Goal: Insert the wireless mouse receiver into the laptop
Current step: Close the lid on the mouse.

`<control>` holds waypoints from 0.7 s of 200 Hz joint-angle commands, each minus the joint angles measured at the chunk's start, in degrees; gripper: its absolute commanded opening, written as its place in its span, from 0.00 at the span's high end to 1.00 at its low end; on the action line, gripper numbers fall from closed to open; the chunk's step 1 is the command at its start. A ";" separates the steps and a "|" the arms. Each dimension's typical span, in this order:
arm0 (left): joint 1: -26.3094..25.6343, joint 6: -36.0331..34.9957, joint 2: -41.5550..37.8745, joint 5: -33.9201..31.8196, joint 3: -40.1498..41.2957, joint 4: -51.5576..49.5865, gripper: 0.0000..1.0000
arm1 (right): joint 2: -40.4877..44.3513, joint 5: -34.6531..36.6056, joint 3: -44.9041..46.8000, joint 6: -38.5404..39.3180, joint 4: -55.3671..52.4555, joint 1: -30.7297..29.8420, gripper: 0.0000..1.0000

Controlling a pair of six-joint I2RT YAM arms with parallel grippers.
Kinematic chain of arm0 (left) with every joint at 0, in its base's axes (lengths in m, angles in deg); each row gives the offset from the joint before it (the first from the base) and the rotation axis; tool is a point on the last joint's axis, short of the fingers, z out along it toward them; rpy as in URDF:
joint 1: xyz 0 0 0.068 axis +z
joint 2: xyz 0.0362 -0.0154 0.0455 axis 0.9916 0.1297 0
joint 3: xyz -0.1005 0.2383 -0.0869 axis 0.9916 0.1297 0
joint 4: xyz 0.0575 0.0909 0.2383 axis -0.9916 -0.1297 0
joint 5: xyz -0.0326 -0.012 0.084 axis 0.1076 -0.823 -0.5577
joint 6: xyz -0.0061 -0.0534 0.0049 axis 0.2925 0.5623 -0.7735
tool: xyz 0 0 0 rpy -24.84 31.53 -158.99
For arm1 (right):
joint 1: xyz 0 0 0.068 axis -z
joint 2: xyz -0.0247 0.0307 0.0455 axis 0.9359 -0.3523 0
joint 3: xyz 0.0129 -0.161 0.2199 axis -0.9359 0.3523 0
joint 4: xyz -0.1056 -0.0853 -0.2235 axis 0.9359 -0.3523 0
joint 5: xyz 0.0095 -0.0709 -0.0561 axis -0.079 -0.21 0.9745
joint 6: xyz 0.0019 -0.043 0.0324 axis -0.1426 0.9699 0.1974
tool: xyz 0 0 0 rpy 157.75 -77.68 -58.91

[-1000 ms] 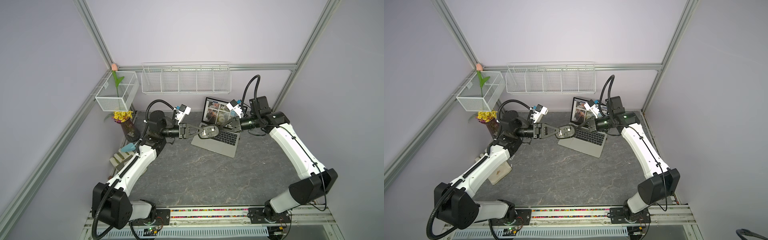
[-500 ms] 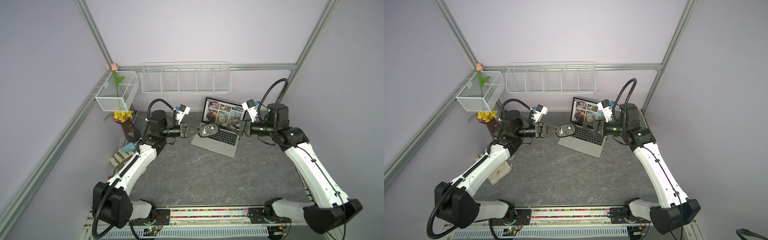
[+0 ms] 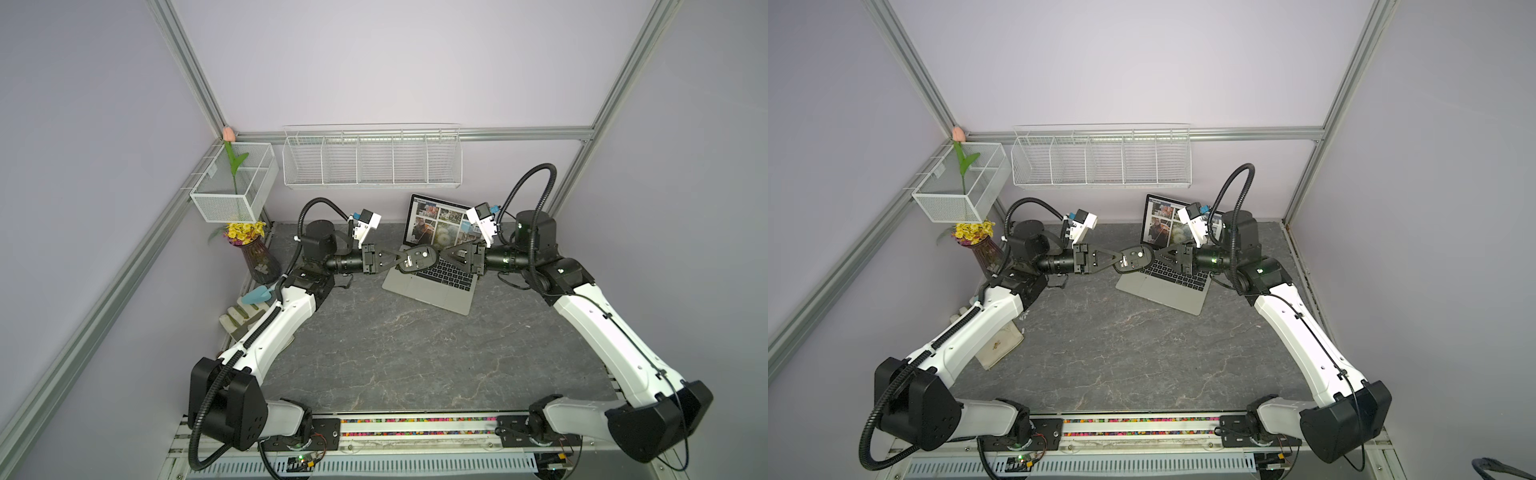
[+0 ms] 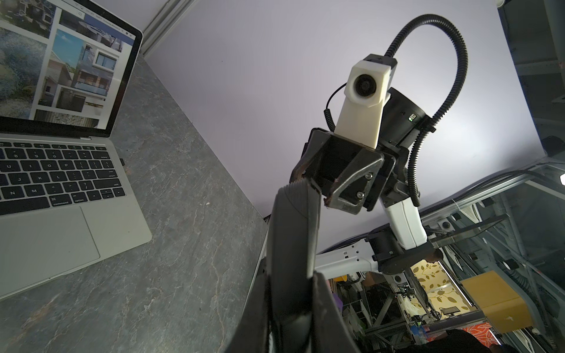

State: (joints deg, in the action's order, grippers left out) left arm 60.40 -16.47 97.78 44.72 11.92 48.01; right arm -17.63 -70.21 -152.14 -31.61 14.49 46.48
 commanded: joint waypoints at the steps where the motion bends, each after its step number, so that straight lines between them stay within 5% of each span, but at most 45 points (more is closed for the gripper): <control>1: -0.17 0.49 -0.08 0.18 -1.76 2.16 1.00 | -0.41 -0.67 -1.97 1.34 -0.19 -0.32 0.70; 140: -0.17 2.32 -0.69 0.32 -0.67 5.21 1.00 | -4.09 0.17 -3.39 3.46 -1.70 -4.93 0.84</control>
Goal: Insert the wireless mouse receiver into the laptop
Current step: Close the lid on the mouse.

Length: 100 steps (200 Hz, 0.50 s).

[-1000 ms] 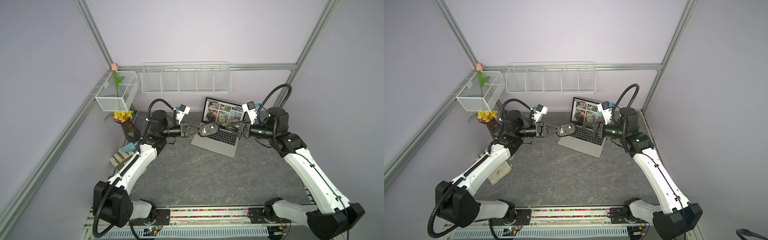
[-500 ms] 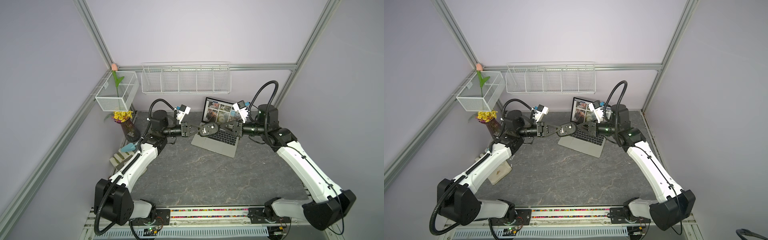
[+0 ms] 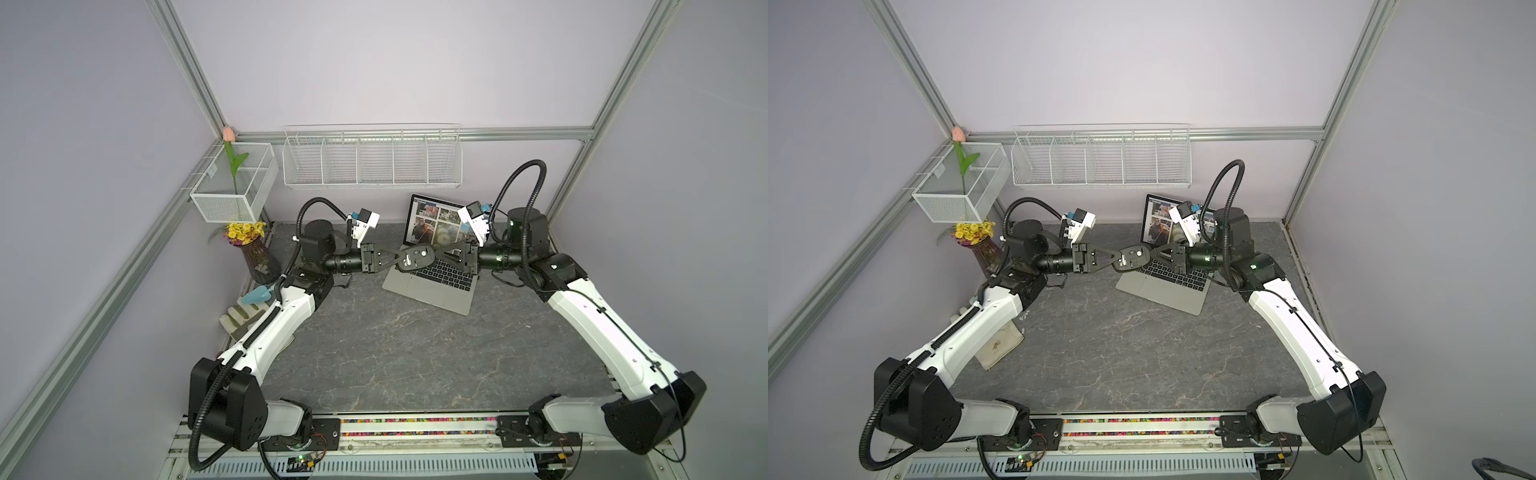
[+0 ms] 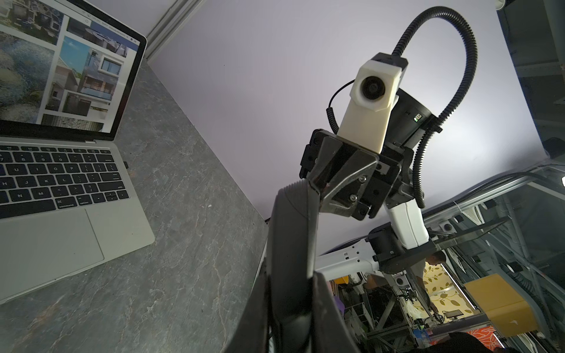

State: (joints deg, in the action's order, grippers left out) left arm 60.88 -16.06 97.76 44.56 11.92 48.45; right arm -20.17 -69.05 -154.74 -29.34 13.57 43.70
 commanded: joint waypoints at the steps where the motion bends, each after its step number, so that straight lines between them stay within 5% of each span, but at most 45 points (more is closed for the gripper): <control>1: -0.65 1.94 -0.67 0.45 -0.64 4.92 1.00 | -1.57 -0.98 -0.78 1.17 -0.78 -2.17 0.84; 100: -2.40 3.81 0.39 -1.33 0.26 8.30 1.00 | -4.21 1.64 -1.34 -0.58 2.88 -6.89 0.85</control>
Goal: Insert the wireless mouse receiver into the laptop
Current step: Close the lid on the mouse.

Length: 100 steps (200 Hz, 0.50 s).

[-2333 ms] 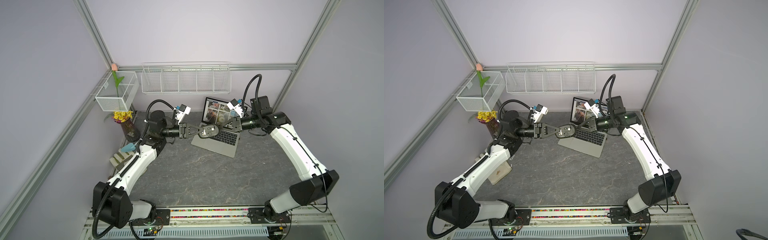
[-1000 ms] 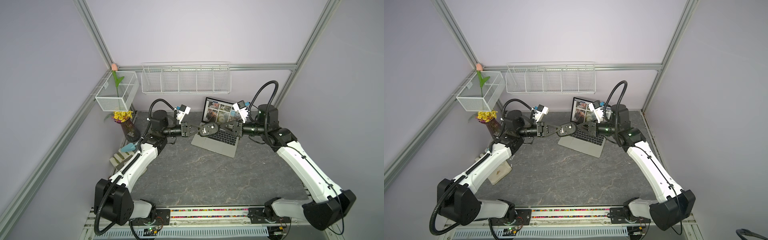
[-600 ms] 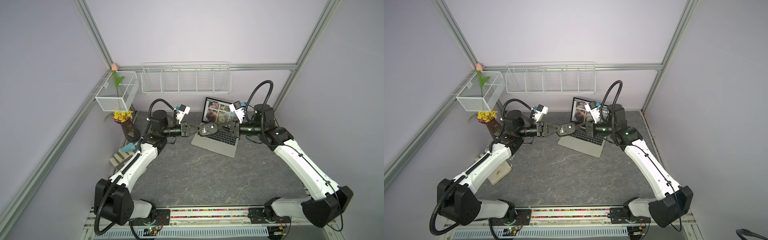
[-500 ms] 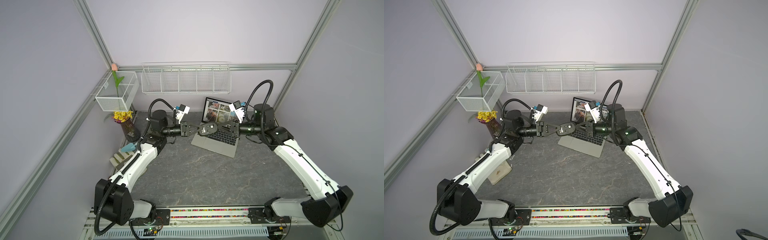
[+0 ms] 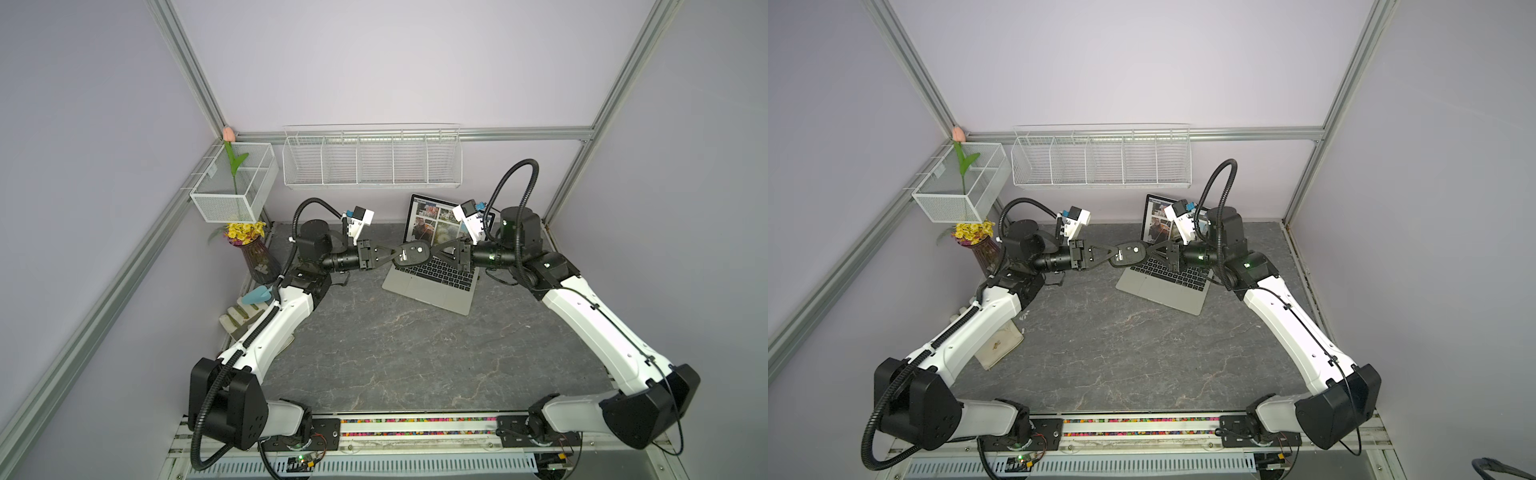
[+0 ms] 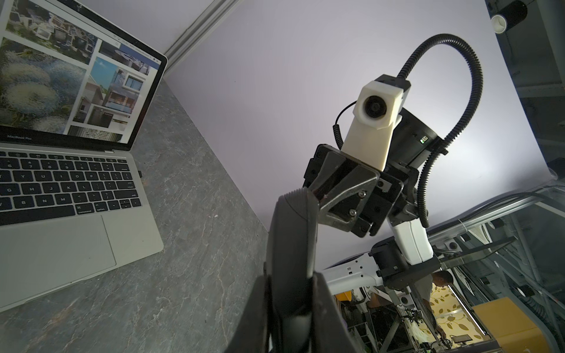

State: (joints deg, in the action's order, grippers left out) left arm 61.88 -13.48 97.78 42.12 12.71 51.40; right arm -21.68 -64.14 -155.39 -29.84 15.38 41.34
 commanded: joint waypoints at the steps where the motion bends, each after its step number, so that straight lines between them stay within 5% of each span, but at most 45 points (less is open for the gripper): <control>1: -3.41 1.23 0.41 1.12 -0.57 5.40 1.00 | -2.71 -3.22 -0.76 -0.05 1.03 -4.60 0.85; 24: -3.44 -0.21 0.70 1.11 -0.74 4.49 1.00 | -2.89 -2.70 -1.53 1.03 -0.12 -5.09 0.79; 69: 0.37 -7.93 -1.12 0.40 -1.55 -5.07 1.00 | 5.28 -8.78 3.29 -0.54 0.09 4.30 0.41; 100: -0.23 -10.79 -1.36 2.93 -2.02 -6.61 1.00 | 6.35 -14.71 3.09 2.50 -1.28 5.09 0.17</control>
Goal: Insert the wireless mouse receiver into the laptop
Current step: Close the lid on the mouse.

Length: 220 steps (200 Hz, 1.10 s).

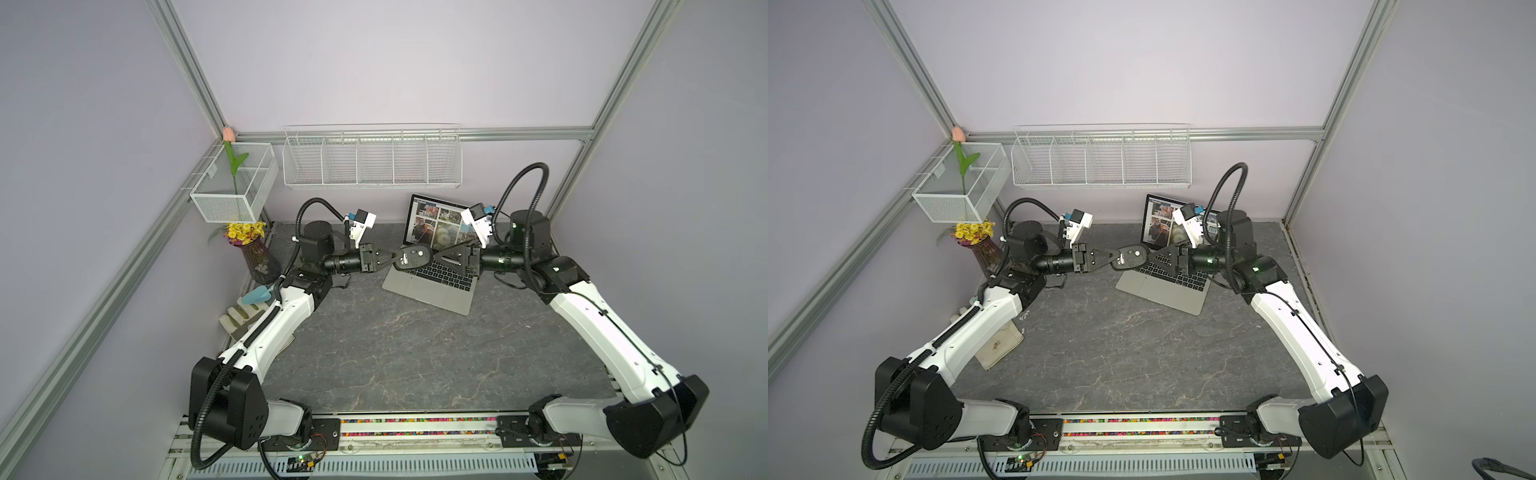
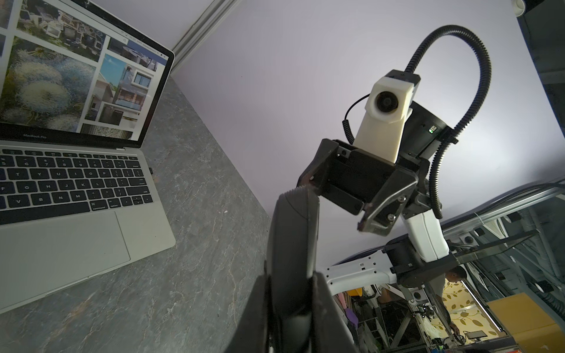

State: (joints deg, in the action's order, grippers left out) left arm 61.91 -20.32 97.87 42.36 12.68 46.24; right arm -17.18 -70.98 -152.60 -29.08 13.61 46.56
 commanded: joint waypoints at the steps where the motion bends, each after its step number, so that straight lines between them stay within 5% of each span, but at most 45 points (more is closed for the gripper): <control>1: -0.27 -4.05 -1.42 2.79 -2.00 -1.48 1.00 | 1.84 -7.94 0.27 1.75 0.53 -0.13 0.17; 26: -1.37 -12.48 -1.78 4.64 -3.05 -6.98 1.00 | -0.95 -7.22 -5.94 9.83 -9.42 -0.34 0.07; 70: -3.80 -41.80 -3.09 6.85 -7.91 -26.42 1.00 | -11.31 -0.13 -19.42 35.69 -39.01 -4.28 0.02; 107: -5.20 -55.39 -2.33 9.99 -13.13 -35.69 1.00 | -15.97 1.67 -24.59 40.45 -45.80 -8.78 0.00; 131: -5.24 -56.30 -1.23 8.81 -14.83 -38.36 1.00 | -16.29 -1.19 -24.33 39.34 -45.07 -9.00 0.06; 220: -5.79 -52.37 -0.33 9.93 -14.16 -34.29 1.00 | -14.68 -3.82 -20.84 30.33 -31.36 -9.60 0.56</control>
State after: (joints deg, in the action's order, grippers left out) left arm 56.73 -73.39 97.41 48.91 -0.85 10.72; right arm -32.93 -75.04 -174.41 3.21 -23.72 37.14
